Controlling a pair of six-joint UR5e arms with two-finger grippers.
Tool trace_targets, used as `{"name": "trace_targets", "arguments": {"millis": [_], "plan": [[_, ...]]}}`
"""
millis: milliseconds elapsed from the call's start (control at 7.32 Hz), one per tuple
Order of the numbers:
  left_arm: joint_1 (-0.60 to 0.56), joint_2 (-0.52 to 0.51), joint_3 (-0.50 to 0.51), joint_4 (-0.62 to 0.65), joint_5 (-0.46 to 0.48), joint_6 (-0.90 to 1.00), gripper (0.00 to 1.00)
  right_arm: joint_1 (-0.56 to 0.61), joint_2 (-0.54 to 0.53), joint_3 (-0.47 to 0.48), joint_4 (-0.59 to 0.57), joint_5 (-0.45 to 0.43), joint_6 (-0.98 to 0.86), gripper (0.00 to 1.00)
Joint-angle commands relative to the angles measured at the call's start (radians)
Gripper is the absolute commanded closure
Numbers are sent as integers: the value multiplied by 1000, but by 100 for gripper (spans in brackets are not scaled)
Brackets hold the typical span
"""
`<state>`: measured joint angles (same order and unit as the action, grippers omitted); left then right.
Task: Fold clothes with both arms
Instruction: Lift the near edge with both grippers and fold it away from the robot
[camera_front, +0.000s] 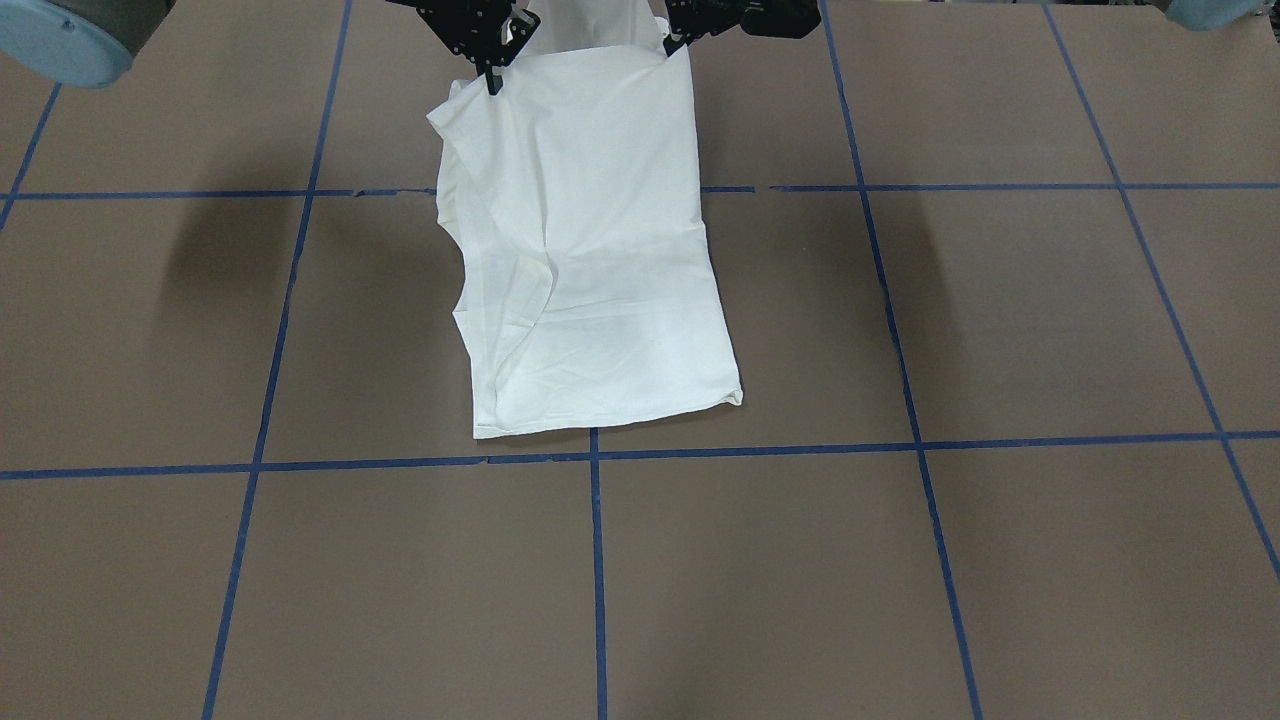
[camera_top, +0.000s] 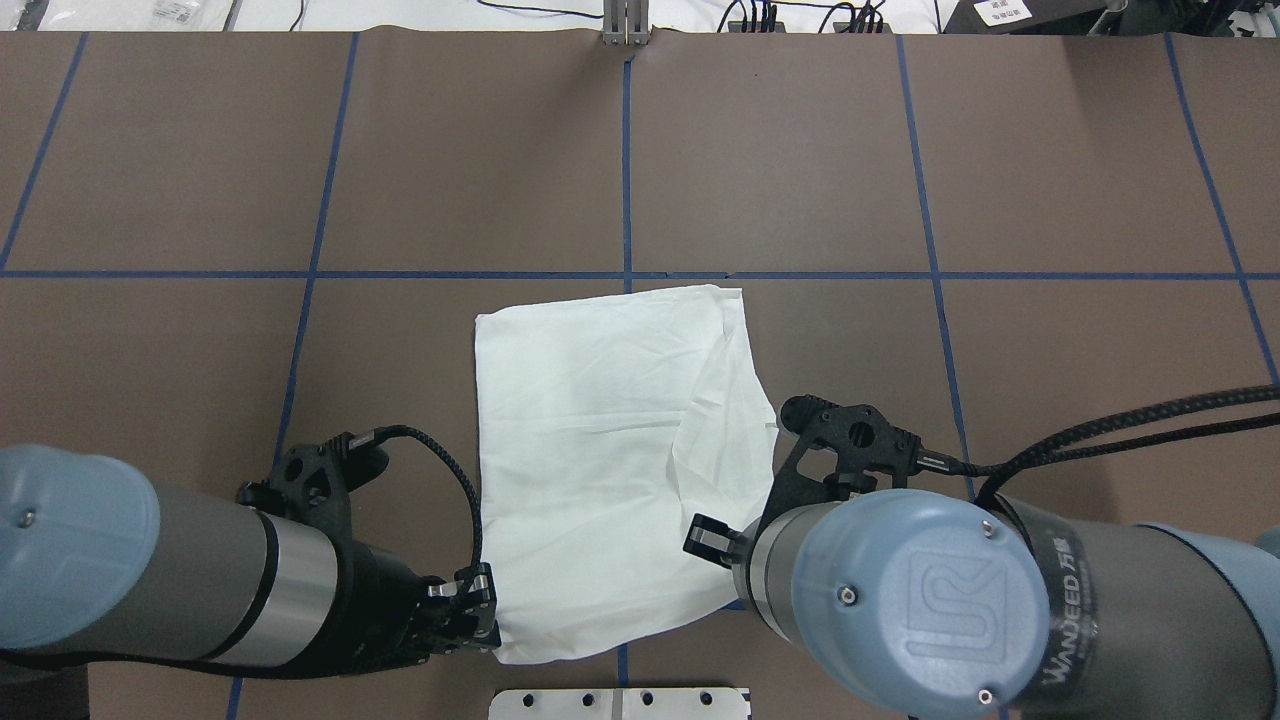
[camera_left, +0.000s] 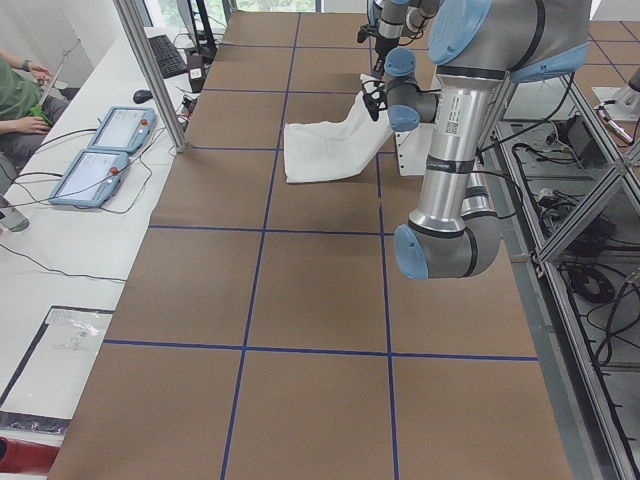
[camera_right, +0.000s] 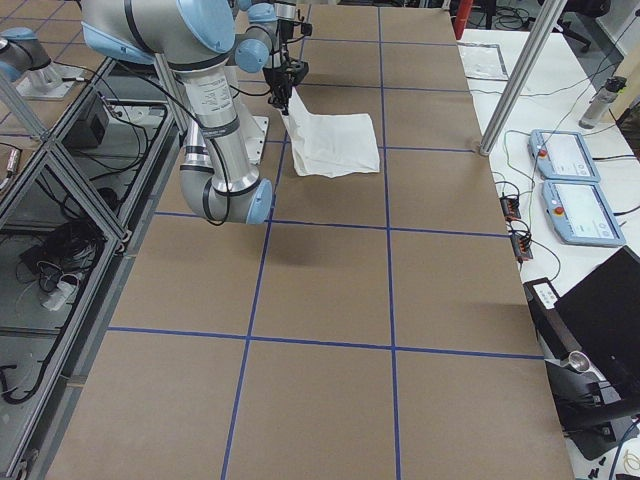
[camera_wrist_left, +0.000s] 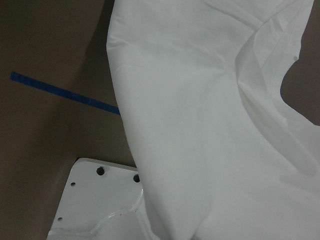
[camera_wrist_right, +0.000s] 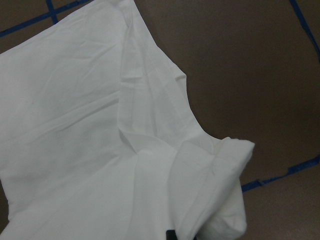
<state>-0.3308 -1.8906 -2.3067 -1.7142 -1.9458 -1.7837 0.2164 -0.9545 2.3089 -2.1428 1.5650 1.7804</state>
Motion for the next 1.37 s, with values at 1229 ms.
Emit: {"name": "trace_targets", "arguments": {"millis": [1229], "plan": [[-330,-338,818,-146,4,456,100,304,238,-880,561,4,-254,100]]}}
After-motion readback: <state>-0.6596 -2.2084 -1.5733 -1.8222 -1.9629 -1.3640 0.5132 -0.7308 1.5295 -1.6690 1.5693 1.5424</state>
